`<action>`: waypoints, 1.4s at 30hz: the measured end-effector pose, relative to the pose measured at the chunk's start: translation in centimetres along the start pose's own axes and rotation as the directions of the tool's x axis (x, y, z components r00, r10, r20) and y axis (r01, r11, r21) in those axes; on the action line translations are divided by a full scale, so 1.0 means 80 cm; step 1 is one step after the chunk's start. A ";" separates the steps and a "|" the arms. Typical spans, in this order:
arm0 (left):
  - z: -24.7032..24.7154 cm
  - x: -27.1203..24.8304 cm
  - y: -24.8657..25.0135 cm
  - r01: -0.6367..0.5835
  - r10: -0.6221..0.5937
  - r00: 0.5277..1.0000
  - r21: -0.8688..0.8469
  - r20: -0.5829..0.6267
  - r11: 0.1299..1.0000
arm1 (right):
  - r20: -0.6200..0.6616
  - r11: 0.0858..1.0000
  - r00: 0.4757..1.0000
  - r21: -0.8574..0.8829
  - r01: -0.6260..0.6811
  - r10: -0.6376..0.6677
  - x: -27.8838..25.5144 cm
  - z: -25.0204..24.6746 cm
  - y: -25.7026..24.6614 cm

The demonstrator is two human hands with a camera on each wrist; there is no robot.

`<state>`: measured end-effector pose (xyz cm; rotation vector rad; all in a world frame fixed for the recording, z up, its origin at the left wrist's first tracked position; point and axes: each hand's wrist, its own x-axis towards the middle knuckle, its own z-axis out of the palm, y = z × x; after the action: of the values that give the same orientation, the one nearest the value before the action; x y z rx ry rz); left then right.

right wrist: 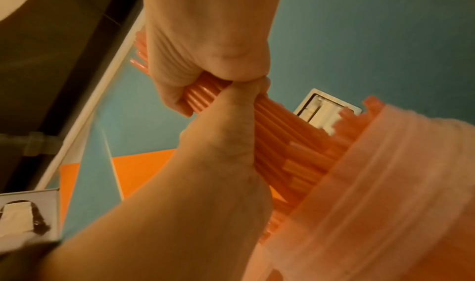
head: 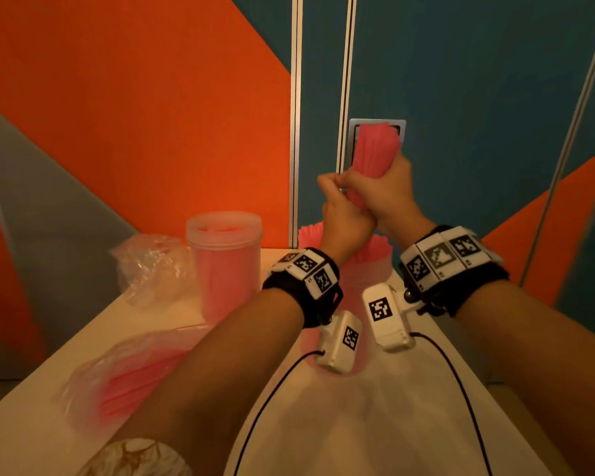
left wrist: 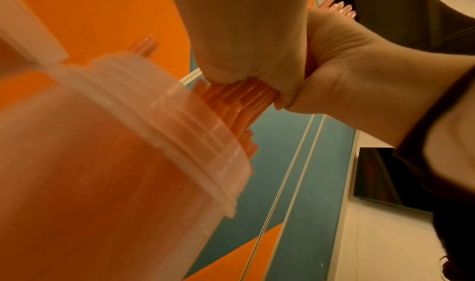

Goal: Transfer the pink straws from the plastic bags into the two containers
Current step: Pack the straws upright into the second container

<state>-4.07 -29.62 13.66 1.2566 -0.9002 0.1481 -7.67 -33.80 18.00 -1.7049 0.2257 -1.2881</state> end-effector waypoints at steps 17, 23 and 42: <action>-0.076 0.030 -0.052 0.139 -0.137 0.990 -0.185 0.026 0.973 | 0.120 0.933 0.944 -0.233 -0.273 0.307 0.008 -0.010 0.080; -0.076 0.025 -0.069 0.068 -0.059 0.990 0.071 -0.126 0.995 | 0.258 0.851 0.871 -0.447 -0.275 0.417 0.024 -0.020 0.055; -0.071 0.039 -0.061 -0.011 -0.087 0.972 0.412 0.219 0.911 | 0.257 0.896 0.956 -0.443 -0.010 0.138 0.024 -0.022 0.062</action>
<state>3.61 -27.55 11.87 1.7108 -1.0818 0.1663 -6.46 -38.67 15.47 -2.2182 0.4333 -0.9635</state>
